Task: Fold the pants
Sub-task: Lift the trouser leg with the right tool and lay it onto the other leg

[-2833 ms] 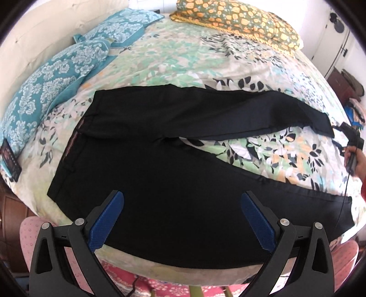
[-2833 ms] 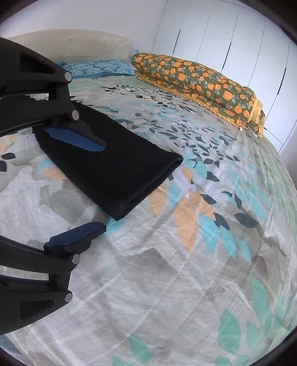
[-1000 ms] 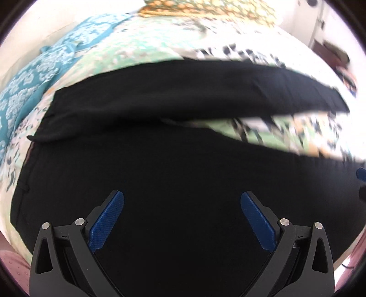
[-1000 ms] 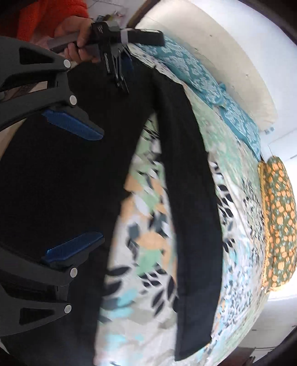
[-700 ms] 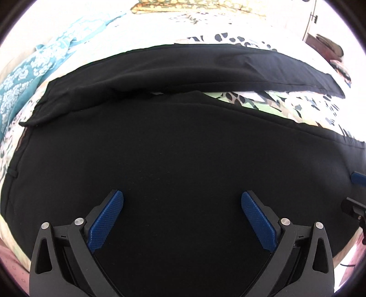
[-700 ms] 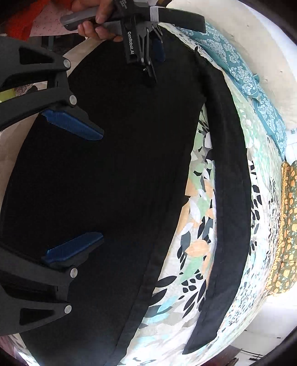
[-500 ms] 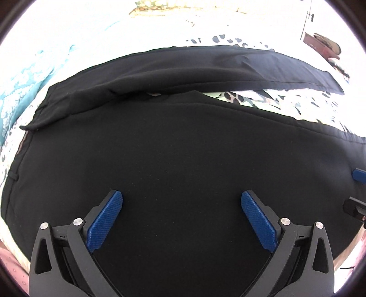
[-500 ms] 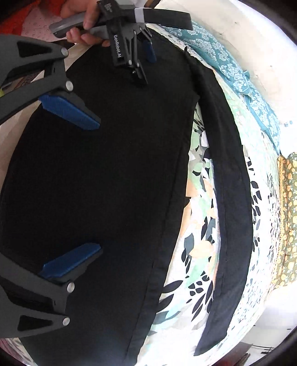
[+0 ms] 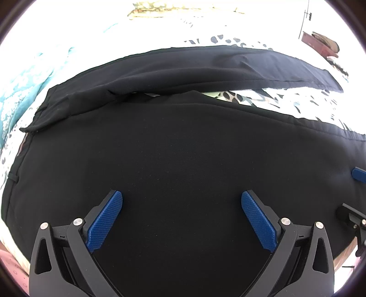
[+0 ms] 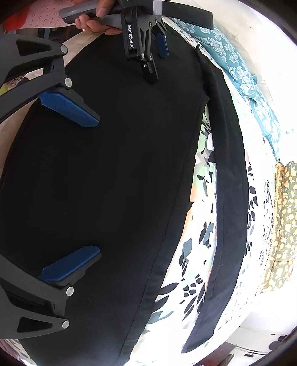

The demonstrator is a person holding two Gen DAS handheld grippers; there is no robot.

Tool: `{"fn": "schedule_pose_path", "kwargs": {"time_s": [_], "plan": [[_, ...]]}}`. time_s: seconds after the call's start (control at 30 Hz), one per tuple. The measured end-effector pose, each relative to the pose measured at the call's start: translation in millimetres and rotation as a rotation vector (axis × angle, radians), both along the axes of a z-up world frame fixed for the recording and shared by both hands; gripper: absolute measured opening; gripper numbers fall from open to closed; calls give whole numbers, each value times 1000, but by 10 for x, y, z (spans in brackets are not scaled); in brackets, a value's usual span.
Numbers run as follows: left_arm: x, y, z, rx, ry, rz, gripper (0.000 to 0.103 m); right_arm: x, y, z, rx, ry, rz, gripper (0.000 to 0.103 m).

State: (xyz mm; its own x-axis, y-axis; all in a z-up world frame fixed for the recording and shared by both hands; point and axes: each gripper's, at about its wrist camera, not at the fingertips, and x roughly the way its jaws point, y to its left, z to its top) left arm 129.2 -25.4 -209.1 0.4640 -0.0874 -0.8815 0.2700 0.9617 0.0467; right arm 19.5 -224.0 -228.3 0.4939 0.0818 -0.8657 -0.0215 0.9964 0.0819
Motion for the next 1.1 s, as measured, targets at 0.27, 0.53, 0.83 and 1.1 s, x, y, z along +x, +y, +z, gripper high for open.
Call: {"fn": "schedule_pose_path", "kwargs": {"time_s": [0.27,0.53,0.83,1.1], "plan": [[15,-52,-27,7,8,-7,103,-4,25,-4,-13,-7,8,103],[13,-80,-44,10,14,-8,103,-7,35,-8,-16,-7,10,103],[16,-93,-56,14,16,-8,103,-3,24,-7,-20,-1,23,103],[14,-90,-59,14,17,-8,103,-5,23,-7,-20,-1,23,103]]}}
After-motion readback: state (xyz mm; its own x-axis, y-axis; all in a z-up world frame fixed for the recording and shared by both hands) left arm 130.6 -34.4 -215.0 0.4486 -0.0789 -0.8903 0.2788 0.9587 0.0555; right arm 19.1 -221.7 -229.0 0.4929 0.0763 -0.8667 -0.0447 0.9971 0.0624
